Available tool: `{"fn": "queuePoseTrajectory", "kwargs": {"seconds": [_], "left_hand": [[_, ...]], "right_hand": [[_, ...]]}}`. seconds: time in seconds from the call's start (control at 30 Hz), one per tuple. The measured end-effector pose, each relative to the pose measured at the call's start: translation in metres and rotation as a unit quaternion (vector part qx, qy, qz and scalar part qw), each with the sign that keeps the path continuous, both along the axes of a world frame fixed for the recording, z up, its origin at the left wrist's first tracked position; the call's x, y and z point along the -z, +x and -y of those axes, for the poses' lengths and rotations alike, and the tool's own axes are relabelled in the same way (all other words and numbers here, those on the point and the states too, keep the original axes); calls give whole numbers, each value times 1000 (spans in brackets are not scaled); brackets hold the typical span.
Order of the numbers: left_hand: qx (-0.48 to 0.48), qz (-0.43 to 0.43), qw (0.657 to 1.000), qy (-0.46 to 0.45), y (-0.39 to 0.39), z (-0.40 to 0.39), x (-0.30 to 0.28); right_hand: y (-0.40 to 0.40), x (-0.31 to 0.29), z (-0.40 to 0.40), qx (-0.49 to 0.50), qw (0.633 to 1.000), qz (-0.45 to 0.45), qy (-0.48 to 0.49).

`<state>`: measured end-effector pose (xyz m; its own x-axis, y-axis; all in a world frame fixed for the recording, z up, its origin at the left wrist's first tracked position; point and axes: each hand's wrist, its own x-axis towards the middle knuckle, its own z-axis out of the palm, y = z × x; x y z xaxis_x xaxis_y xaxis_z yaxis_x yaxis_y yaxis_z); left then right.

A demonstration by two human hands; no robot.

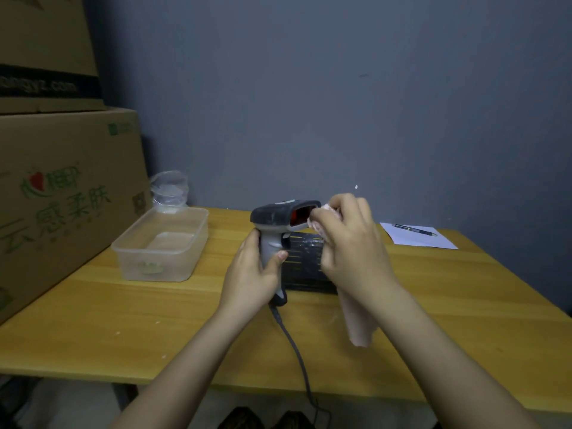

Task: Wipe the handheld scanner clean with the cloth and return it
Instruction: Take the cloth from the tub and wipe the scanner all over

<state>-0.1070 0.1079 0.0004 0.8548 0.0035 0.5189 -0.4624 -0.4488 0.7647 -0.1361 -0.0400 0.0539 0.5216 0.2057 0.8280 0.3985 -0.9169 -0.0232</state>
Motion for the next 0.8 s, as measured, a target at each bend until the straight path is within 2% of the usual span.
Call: {"fn": "queuePoseTrajectory", "kwargs": {"seconds": [0.17, 0.3, 0.47, 0.53, 0.6, 0.63, 0.73, 0.8], "left_hand": [[-3, 11, 1000, 21, 1, -1, 1], [-11, 22, 999, 43, -1, -1, 0], [-21, 31, 997, 68, -2, -3, 2], [-6, 33, 997, 70, -3, -5, 5], [9, 21, 998, 62, -5, -5, 9], [14, 16, 998, 55, -5, -5, 10], [26, -7, 999, 26, -3, -6, 11], [36, -38, 999, -8, -2, -7, 9]], "right_hand": [[-6, 4, -4, -109, 984, -77, 118], [-13, 3, -12, -173, 948, -136, 232], [-13, 2, -21, -225, 863, -123, 436], [-9, 3, -22, -227, 856, -91, 455], [-7, 5, -25, -227, 871, -61, 432], [-6, 7, -26, -218, 893, -34, 392], [3, 11, -21, -147, 967, 88, 190], [8, 11, -14, -71, 985, 131, 85]]}}
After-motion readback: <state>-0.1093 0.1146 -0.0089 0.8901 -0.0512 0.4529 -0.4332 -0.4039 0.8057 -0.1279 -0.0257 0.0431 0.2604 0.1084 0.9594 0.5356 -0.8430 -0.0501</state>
